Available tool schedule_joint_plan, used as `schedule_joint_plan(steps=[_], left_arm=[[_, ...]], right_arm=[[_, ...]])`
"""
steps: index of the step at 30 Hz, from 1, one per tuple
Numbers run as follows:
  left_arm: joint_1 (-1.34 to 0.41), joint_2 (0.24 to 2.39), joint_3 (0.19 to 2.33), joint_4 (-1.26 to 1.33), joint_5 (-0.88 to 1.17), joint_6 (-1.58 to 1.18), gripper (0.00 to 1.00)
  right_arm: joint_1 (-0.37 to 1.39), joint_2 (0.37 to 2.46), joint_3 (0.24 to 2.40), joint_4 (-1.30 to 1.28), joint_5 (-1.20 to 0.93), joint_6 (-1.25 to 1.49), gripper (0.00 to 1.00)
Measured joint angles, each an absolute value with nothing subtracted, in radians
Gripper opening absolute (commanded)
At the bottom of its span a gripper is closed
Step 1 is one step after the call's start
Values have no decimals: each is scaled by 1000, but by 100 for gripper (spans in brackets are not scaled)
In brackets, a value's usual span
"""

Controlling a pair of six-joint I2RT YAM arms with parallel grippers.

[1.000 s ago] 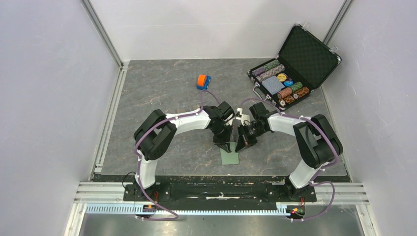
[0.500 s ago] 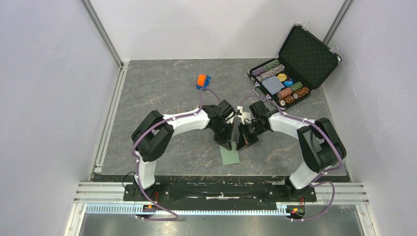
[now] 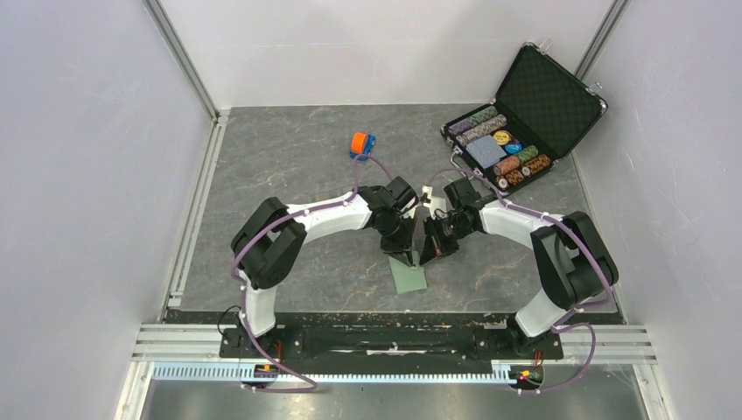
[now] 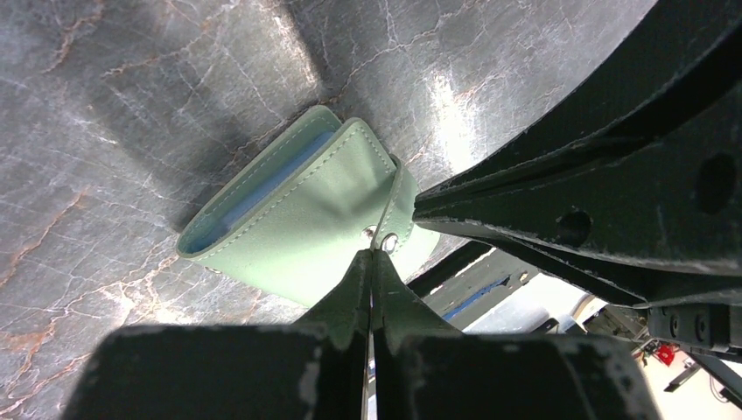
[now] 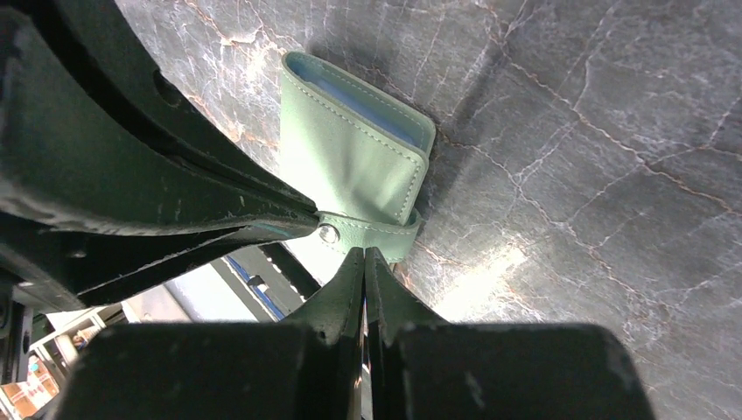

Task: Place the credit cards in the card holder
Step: Close the card holder at the center of the board.

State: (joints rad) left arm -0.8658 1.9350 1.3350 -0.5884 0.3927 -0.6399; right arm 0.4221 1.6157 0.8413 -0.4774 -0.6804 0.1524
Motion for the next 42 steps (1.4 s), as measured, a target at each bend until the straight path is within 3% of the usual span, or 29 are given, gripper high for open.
schedule_joint_plan(steps=[42], left_arm=[[-907,1935,1307,-623,356,-641,2]], right_arm=[[442,1720,836,-377,-788,174,0]])
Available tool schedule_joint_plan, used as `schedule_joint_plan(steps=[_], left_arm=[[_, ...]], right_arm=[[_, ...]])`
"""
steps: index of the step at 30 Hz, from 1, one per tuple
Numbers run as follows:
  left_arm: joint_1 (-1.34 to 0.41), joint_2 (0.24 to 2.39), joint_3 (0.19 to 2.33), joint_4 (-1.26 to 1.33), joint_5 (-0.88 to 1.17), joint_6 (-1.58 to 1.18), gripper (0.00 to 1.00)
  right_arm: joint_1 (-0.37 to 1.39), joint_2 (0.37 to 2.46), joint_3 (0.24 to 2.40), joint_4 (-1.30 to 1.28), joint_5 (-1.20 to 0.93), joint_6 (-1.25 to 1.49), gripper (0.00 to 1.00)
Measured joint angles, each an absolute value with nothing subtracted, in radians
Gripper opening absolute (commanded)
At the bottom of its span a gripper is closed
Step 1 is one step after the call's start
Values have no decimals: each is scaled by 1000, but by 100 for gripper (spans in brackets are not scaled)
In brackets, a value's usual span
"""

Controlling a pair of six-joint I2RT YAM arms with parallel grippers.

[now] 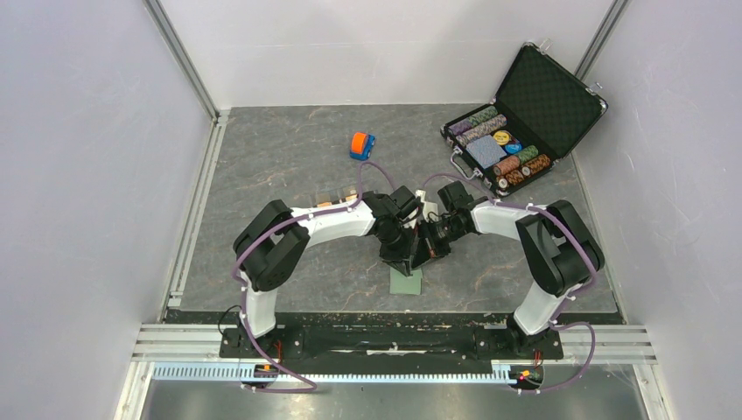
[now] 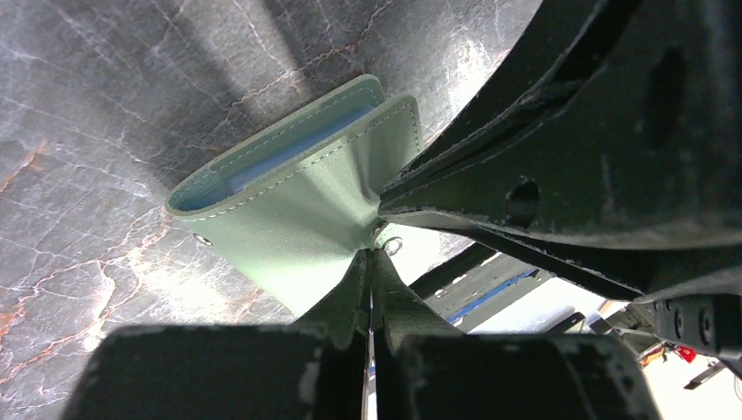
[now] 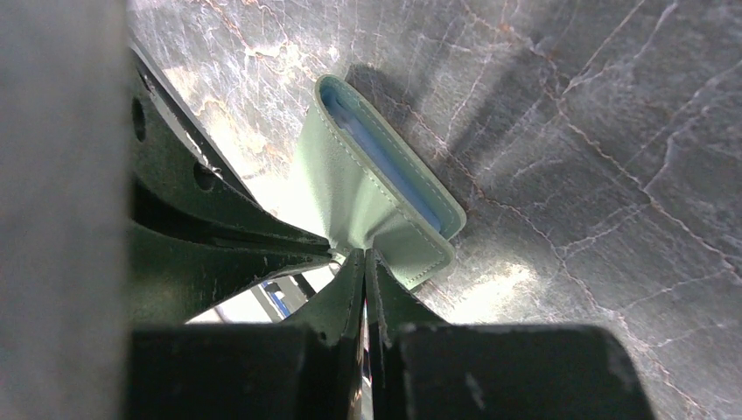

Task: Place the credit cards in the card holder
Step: Close the card holder at the center of the board.

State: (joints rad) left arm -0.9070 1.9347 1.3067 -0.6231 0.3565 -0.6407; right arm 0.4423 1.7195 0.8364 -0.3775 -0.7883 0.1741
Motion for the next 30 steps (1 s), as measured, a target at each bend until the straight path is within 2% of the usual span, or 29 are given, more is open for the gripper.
schedule_joint_plan(steps=[13,30], left_arm=[[-907,1876,1310,-583,340,-639,2],[-907,1895,1310,-614,303,-619,2]], right_arm=[[442,1613,856,-390,-718,192,0],[440,1612,839,-417,-722,188,0]])
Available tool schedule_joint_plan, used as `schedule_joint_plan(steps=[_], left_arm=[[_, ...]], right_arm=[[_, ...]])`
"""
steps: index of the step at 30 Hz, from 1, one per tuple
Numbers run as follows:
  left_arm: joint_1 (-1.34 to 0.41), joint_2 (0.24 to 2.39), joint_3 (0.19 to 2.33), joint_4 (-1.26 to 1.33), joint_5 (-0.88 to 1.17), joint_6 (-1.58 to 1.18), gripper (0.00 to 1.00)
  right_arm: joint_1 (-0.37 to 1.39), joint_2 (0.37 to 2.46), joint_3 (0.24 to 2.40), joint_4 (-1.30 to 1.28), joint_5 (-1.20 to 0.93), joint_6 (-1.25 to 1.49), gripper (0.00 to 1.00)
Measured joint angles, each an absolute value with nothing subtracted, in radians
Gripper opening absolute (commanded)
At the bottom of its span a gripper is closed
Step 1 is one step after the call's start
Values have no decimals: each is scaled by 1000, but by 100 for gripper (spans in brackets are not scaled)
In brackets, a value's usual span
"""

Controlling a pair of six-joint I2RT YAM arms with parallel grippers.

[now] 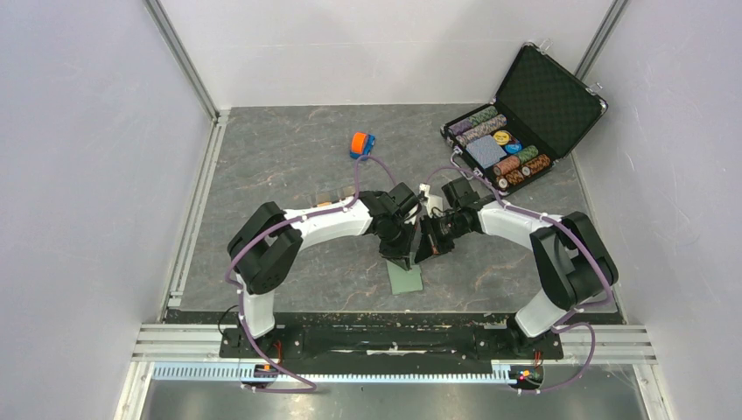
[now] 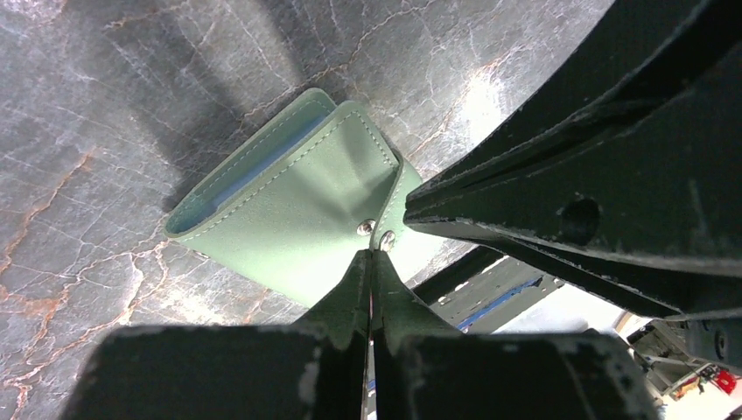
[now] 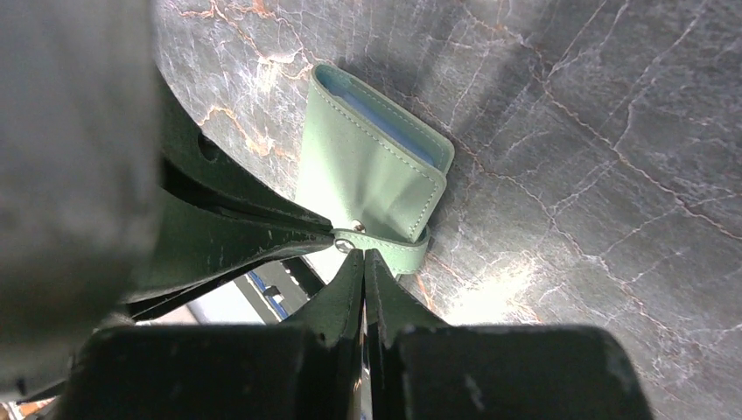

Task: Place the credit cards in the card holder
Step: Close the card holder at the center of the board.

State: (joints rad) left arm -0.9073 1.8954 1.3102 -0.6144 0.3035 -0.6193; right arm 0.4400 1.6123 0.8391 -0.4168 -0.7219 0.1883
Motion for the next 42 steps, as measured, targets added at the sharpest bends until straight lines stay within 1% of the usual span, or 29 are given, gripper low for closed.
schedule_joint_plan(steps=[19,42], left_arm=[[-907,1927,1310,-654,285,-619,2],[-905,1929,1295,-645,289,-620,2]], right_arm=[[437,1681,809,-371,-816,191,0],[455,1716,807,-320,-807,210,0]])
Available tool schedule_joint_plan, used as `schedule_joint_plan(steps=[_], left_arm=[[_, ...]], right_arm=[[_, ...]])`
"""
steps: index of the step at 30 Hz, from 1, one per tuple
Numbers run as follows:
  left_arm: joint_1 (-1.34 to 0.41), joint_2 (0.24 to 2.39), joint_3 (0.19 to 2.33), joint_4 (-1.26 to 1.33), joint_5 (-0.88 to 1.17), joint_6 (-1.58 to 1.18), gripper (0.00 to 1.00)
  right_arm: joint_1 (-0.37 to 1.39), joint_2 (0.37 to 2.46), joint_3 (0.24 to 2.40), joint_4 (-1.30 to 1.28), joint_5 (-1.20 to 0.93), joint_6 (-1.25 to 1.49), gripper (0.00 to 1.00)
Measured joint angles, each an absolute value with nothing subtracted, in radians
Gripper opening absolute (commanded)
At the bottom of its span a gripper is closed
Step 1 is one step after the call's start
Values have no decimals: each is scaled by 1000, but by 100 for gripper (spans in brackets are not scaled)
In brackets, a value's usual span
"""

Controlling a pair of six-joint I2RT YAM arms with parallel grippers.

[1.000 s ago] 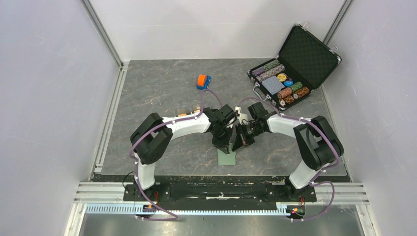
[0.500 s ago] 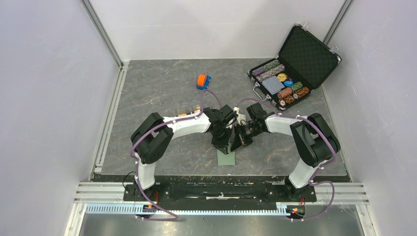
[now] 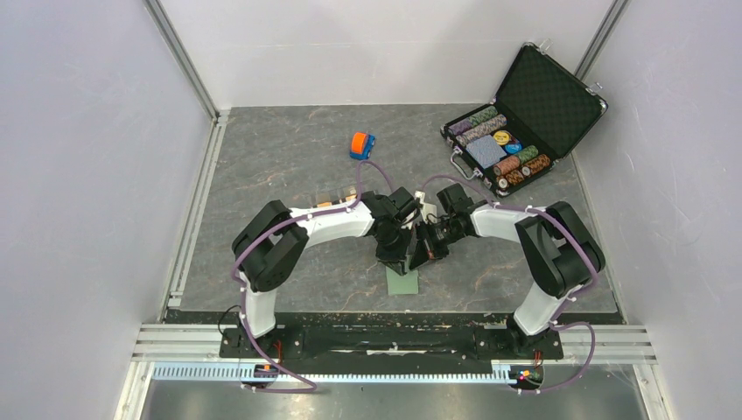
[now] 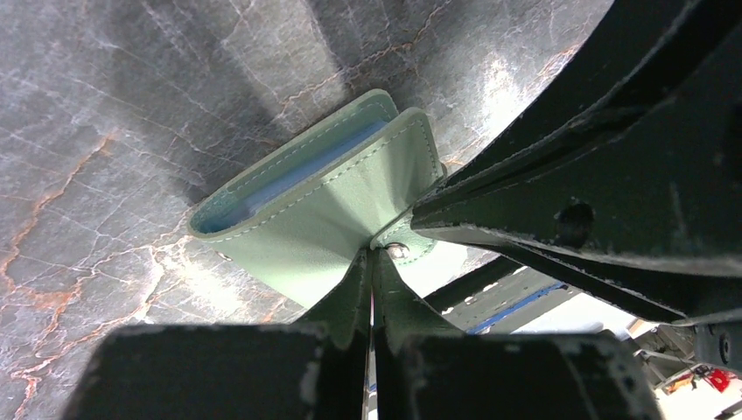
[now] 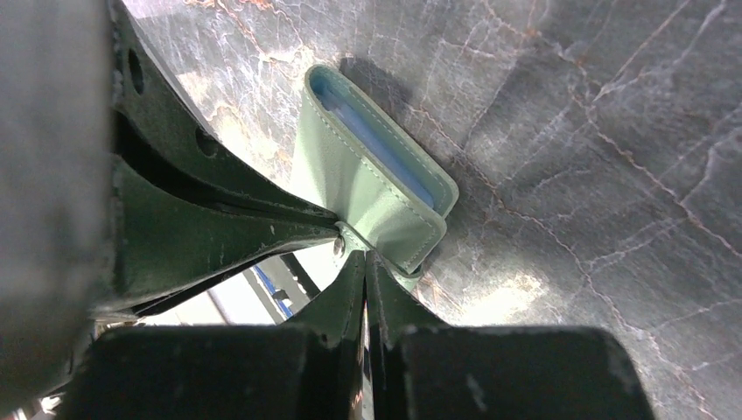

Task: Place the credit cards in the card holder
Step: Close the card holder at the center of the board.

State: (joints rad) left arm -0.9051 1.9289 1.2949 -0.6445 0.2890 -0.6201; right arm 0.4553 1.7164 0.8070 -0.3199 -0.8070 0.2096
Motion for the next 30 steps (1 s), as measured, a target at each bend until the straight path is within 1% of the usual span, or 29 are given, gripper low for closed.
schedule_joint_plan(steps=[4,5,7,10,13,15,16,18,22,30], left_arm=[[-906,1924,1289,-635,289,-620,2],[-906,1921,1287,-630,288,-619,2],[-906,1917,1280,-612,286,-620,2],[-906,1909,1266,-582,284,-620,2],[-905,1906,1257,-560,287,-620,2],[-906,1903,1251,-549,287,-620,2],[-905,1903,1249,-543,287,-620,2],[-906,1902,1248,-540,287,-620,2],[-906,1898,1242,-533,287,-620,2],[-906,1892,1233,-516,286,-620,2]], right_arm=[[462,1691,798,-319,-769,224,0],[464,1677,793,-319,-750,228,2],[467,1636,777,-323,-704,239,6],[466,1561,747,-320,-657,265,7],[459,1460,702,-261,-656,305,8],[447,1405,662,-197,-668,353,5],[439,1382,636,-163,-677,382,0],[424,1349,579,-83,-694,450,0],[418,1345,506,7,-728,545,0],[418,1388,448,143,-782,648,0]])
